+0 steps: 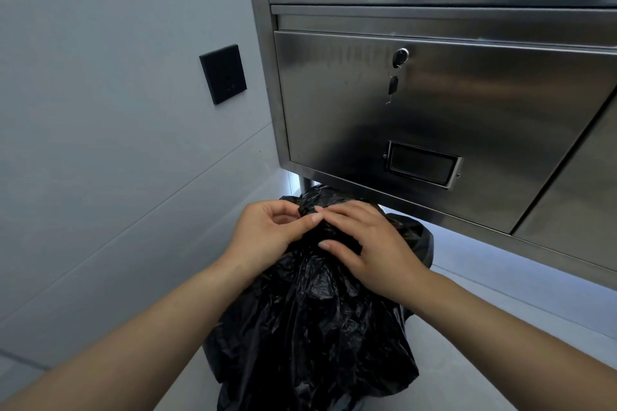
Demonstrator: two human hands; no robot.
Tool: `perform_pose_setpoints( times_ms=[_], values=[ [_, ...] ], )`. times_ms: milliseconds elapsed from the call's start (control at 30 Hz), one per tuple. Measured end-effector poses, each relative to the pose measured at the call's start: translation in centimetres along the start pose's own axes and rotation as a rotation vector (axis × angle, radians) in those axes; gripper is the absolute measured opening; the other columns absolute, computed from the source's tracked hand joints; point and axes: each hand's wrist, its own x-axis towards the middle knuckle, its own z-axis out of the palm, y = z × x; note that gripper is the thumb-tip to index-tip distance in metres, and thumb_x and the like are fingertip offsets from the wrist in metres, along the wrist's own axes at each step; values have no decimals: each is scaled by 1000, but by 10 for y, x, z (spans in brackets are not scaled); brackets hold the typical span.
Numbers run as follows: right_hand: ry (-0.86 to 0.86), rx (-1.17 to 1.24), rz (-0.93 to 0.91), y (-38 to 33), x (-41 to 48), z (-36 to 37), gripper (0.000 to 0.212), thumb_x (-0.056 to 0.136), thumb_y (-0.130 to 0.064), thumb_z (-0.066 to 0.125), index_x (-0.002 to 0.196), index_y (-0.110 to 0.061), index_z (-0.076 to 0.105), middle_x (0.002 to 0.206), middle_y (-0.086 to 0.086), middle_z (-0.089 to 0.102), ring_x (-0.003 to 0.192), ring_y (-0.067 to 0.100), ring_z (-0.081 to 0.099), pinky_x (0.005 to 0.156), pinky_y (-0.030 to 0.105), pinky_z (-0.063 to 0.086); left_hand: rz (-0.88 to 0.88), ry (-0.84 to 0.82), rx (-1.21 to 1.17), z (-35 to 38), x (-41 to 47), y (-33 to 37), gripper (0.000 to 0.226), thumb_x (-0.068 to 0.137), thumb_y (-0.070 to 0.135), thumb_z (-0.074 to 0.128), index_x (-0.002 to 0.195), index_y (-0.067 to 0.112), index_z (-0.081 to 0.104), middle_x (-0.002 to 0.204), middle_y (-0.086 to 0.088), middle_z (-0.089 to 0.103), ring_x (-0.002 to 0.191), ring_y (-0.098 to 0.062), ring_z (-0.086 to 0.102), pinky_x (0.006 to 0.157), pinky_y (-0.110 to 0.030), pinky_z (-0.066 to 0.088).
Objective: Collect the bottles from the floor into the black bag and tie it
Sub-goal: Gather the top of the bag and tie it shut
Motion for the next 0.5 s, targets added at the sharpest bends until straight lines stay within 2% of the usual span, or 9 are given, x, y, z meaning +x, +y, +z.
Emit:
perform_pose_setpoints(
  times_ms=[67, 133, 167, 200, 233, 300, 333, 400, 500],
  values=[
    [-3, -35, 46, -1, 0, 7, 45, 90, -51, 45, 134, -42, 43, 145, -8, 41, 141, 15, 22, 114, 51, 17, 9, -3, 16, -5, -2, -1, 18, 68, 19, 80, 58, 18, 65, 53, 5, 66, 48, -3, 57, 50, -12, 46],
    [-34, -26, 113, 2, 0, 14, 41, 89, -62, 27, 129, -57, 36, 153, -12, 24, 145, 12, 2, 115, 53, -5, 28, -8, 59, -12, -3, -3, 17, 69, 19, 80, 60, 17, 66, 52, 6, 66, 49, -2, 58, 51, -12, 46],
    [-60, 31, 156, 2, 1, 18, 40, 87, -65, 22, 126, -63, 34, 154, -13, 22, 145, 12, 1, 114, 54, -8, 34, -14, 92, -16, -4, -5, 15, 68, 21, 80, 62, 16, 68, 55, 4, 68, 52, -3, 60, 54, -14, 48],
    [-82, 120, 194, 2, 2, 23, 39, 86, -66, 24, 123, -64, 36, 153, -11, 26, 145, 12, 6, 114, 56, -4, 40, -22, 133, -19, -4, -9, 14, 68, 23, 80, 64, 16, 69, 59, 2, 69, 56, -6, 62, 58, -18, 51],
    [-91, 218, 214, 1, 3, 28, 37, 87, -62, 30, 122, -61, 41, 149, -10, 35, 142, 10, 17, 116, 55, 6, 46, -29, 183, -23, -5, -13, 13, 68, 24, 81, 65, 17, 70, 62, 1, 71, 59, -9, 64, 63, -23, 52],
    [-87, 354, 210, -2, 2, 45, 32, 90, -51, 44, 121, -48, 53, 129, -8, 55, 126, 2, 41, 111, 39, 31, 53, -38, 299, -32, -7, -26, 12, 67, 29, 81, 66, 23, 70, 65, 3, 71, 61, -10, 64, 67, -29, 53],
    [-100, 380, 215, -3, 0, 55, 31, 89, -48, 48, 119, -44, 55, 119, -8, 59, 116, 2, 48, 104, 32, 38, 49, -44, 360, -36, -9, -34, 13, 67, 33, 80, 67, 25, 70, 65, 4, 71, 62, -10, 65, 68, -31, 54],
    [-143, 382, 245, -3, -5, 75, 27, 87, -47, 54, 113, -44, 58, 106, -7, 61, 105, 5, 54, 94, 25, 43, 40, -54, 499, -47, -15, -51, 16, 65, 43, 78, 68, 31, 69, 67, 7, 71, 65, -7, 66, 68, -30, 54],
    [-130, 369, 300, -3, -13, 103, 17, 84, -39, 62, 100, -37, 66, 92, -8, 60, 91, 7, 57, 81, 23, 43, 49, -13, 666, -57, -29, -76, 18, 62, 48, 77, 57, 39, 62, 72, 15, 65, 75, 4, 60, 68, -17, 45]
  ],
)
